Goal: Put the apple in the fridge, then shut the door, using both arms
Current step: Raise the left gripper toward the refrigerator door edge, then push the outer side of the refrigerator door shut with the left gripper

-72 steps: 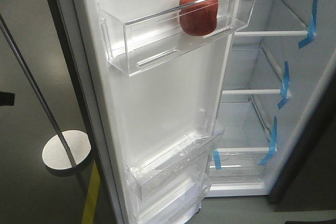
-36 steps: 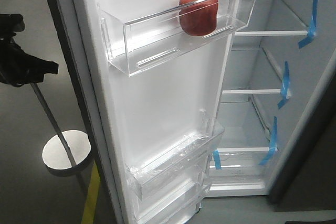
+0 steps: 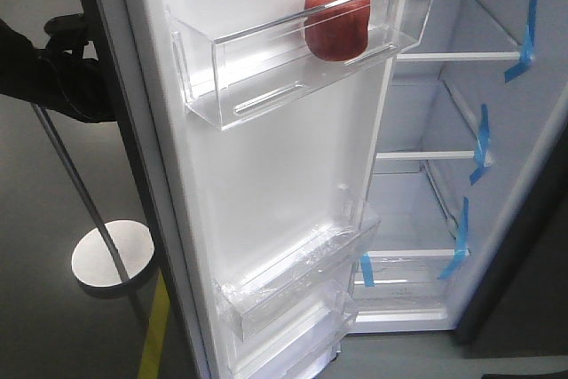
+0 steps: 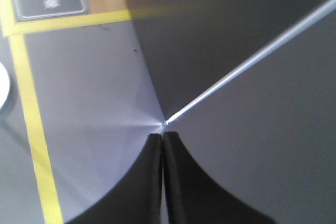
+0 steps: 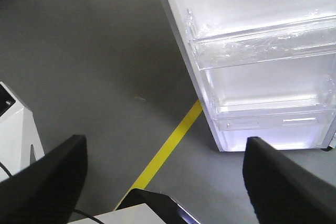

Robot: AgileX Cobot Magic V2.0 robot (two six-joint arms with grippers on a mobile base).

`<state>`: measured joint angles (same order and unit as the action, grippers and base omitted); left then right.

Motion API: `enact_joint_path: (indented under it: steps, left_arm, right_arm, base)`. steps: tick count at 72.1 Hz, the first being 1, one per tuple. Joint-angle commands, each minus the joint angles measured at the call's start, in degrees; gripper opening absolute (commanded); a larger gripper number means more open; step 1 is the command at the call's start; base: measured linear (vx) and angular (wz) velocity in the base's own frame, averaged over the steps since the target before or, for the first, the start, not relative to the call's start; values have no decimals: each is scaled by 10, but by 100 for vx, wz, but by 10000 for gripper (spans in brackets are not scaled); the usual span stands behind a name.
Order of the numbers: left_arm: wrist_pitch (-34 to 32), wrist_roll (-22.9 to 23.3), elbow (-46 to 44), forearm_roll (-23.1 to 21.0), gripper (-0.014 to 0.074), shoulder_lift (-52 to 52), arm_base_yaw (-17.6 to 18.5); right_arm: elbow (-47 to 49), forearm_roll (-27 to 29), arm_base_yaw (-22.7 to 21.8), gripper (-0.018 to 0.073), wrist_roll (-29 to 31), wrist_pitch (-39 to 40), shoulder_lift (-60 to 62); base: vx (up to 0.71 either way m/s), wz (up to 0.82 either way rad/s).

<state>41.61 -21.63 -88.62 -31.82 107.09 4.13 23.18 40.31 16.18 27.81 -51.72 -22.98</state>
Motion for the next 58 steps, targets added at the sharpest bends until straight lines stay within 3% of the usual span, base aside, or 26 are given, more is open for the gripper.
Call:
enact_joint_path:
  steps: [1, 23, 34, 58]
  left_arm:
    - [14, -34, -19, -24, -6, -29, 20]
    - [23, -57, -19, -43, -6, -29, 83]
    - [23, -103, -19, -106, -6, -29, 122]
    - [-11, -250, -19, -269, -6, -29, 209]
  right_arm:
    - [14, 22, -1, 579, 3, 23, -3]
    - [14, 22, -1, 579, 4, 23, -3]
    - [14, 22, -1, 579, 4, 23, -3]
    - [14, 22, -1, 579, 4, 23, -3]
  base:
    - [0, 0]
    - [0, 0]
    - [0, 0]
    - [0, 0]
